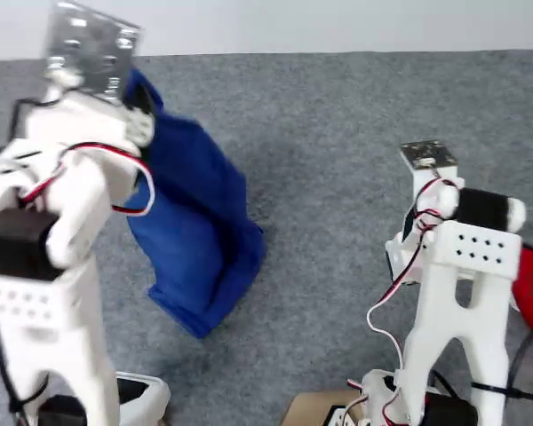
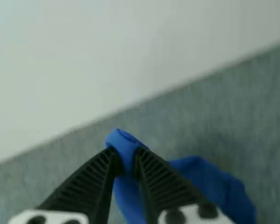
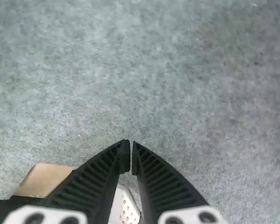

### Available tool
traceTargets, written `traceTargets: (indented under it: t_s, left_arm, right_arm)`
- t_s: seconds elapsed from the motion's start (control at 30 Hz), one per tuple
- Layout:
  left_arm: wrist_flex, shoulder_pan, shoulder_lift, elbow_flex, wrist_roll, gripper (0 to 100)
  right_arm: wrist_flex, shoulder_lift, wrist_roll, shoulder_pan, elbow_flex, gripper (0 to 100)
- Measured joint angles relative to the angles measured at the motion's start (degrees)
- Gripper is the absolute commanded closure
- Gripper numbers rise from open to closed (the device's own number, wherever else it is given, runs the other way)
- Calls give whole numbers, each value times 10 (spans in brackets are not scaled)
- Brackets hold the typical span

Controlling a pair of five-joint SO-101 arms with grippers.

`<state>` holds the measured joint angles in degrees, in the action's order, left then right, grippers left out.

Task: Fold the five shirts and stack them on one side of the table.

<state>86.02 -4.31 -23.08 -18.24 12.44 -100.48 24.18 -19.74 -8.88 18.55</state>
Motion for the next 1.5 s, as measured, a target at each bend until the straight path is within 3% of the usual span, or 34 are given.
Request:
traceTargets:
  t_s: [0.2,0.33,0.5,0.67,0.9,1.1,1.27,1.5]
  left_arm:
    - [118,-6,10,97,76,998]
    - [127,-55,10,212,101,998]
    - [128,-147,10,303,84,997]
    - [117,-250,10,267,-6,996]
    - [97,-331,13,64,-92,995]
    - [91,-344,12,-1,-97,984]
    - [114,-344,13,35,-98,848]
    - [131,-322,12,41,-148,783]
  right_arm:
    - [0,0,0,4,0,989]
    - [0,0,0,4,0,989]
    - [0,0,0,4,0,989]
    - [0,0,0,4,0,989]
    - [0,0,0,4,0,989]
    - [0,0,0,4,0,989]
    - [0,0,0,4,0,989]
    - [0,0,0,4,0,989]
